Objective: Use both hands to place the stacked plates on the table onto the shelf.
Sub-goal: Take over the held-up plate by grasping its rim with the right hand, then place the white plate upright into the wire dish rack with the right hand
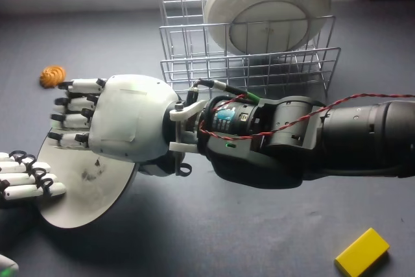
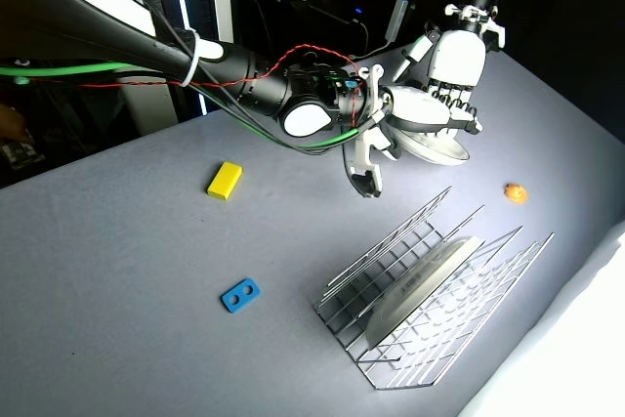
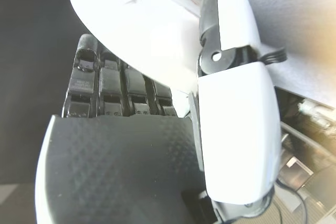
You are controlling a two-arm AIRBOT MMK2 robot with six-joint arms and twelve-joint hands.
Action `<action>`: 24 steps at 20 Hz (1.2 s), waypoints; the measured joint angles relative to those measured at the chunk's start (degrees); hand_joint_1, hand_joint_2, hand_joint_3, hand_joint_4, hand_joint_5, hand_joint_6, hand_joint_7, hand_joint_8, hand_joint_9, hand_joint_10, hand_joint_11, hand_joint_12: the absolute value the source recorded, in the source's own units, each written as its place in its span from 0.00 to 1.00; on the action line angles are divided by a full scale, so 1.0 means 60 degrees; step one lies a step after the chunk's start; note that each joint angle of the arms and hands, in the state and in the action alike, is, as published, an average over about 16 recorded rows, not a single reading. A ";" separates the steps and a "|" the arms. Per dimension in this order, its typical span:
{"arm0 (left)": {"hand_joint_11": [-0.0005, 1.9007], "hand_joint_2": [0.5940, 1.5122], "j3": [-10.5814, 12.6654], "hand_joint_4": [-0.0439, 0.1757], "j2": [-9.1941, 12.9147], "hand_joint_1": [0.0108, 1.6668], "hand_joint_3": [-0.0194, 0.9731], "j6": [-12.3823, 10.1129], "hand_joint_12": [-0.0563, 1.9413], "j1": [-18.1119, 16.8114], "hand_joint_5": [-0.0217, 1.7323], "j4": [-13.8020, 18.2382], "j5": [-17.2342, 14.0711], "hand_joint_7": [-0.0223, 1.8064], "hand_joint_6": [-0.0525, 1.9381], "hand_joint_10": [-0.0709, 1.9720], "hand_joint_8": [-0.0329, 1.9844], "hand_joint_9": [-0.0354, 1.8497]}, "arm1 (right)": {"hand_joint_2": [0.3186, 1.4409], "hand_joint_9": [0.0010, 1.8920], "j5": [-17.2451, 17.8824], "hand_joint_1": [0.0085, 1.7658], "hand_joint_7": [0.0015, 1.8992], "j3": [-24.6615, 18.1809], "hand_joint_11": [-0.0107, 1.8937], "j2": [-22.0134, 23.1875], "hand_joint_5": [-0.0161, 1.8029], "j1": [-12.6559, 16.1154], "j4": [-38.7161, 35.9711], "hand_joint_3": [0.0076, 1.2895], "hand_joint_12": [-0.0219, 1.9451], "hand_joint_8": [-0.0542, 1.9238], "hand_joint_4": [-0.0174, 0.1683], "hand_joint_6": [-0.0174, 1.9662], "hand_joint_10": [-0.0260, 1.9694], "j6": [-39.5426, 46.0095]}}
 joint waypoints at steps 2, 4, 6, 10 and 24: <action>0.02 0.66 0.0018 0.15 0.0000 0.00 0.02 0.0001 0.05 0.0014 0.01 -0.0027 -0.0018 0.01 0.01 0.02 0.01 0.01 | 0.60 0.23 0.0008 0.66 0.24 0.0096 0.10 -0.0118 0.25 0.0016 -0.0009 0.00 0.41 0.05 0.10 0.05 0.04 -0.0001; 0.02 0.66 0.0035 0.15 0.0004 0.00 0.02 0.0002 0.05 0.0016 0.01 -0.0076 -0.0036 0.01 0.01 0.02 0.01 0.01 | 0.60 0.31 0.0022 0.66 0.30 0.0162 0.14 -0.0203 0.31 0.0022 -0.0019 0.00 0.48 0.07 0.11 0.07 0.04 -0.0004; 0.02 0.66 0.0056 0.15 0.0013 0.00 0.02 0.0005 0.04 -0.0004 0.01 -0.0167 -0.0055 0.01 0.01 0.02 0.01 0.01 | 0.60 0.38 0.0049 0.66 0.36 0.0206 0.17 -0.0258 0.36 0.0012 -0.0026 0.00 0.55 0.09 0.11 0.09 0.05 -0.0005; 0.01 0.66 0.0142 0.17 0.0068 0.00 0.02 0.0015 0.03 -0.0171 0.01 -0.0433 -0.0103 0.02 0.01 0.02 0.01 0.01 | 0.58 0.52 0.0168 0.66 0.47 0.0228 0.25 -0.0297 0.45 -0.0038 -0.0026 0.00 0.66 0.17 0.12 0.14 0.07 -0.0005; 0.01 0.66 0.1106 0.19 0.0675 0.00 0.02 0.0057 0.02 -0.1500 0.03 -0.1897 -0.0718 0.03 0.04 0.04 0.02 0.03 | 0.57 0.60 0.0297 0.66 0.53 -0.0631 0.31 0.0440 0.49 -0.0122 0.0416 0.00 0.69 0.42 0.16 0.25 0.11 0.0001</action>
